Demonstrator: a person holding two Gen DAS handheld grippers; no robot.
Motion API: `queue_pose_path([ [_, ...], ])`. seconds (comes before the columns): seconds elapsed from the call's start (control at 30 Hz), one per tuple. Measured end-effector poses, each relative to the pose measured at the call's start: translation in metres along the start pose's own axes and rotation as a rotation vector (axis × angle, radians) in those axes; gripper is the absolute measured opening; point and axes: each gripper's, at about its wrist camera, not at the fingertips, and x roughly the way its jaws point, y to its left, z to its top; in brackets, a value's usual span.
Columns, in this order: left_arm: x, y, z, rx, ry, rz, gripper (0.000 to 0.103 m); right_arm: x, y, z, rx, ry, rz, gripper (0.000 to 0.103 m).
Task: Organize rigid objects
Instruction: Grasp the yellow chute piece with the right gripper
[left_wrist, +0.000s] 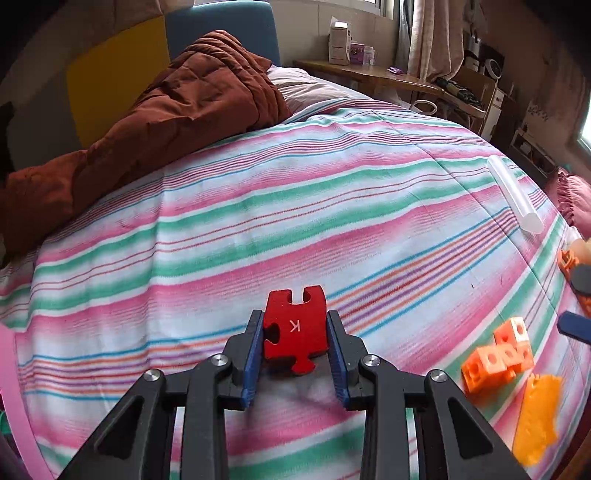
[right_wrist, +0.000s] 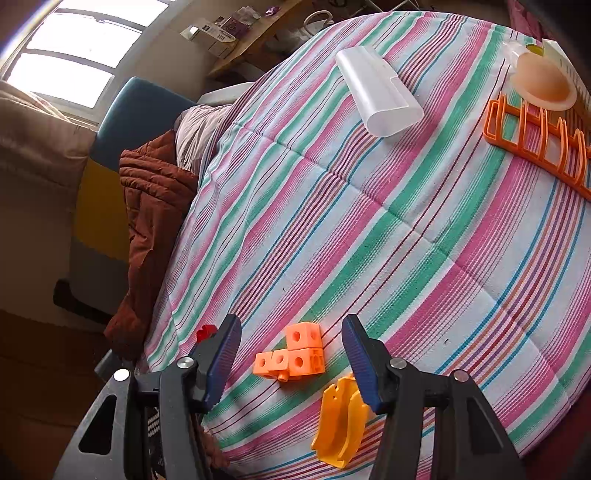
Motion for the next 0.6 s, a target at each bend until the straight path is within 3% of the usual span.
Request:
queue_pose_path([
  [0.3, -0.057, 0.009, -0.076, 0.004, -0.021, 0.002, 0.033, 0.006, -0.007, 0.001, 0.014, 0.038, -0.023, 0.058],
  [0.6, -0.100, 0.012, -0.135, 0.016, -0.039, 0.006, 0.033, 0.015, -0.013, -0.005, -0.016, 0.094, -0.140, 0.058],
])
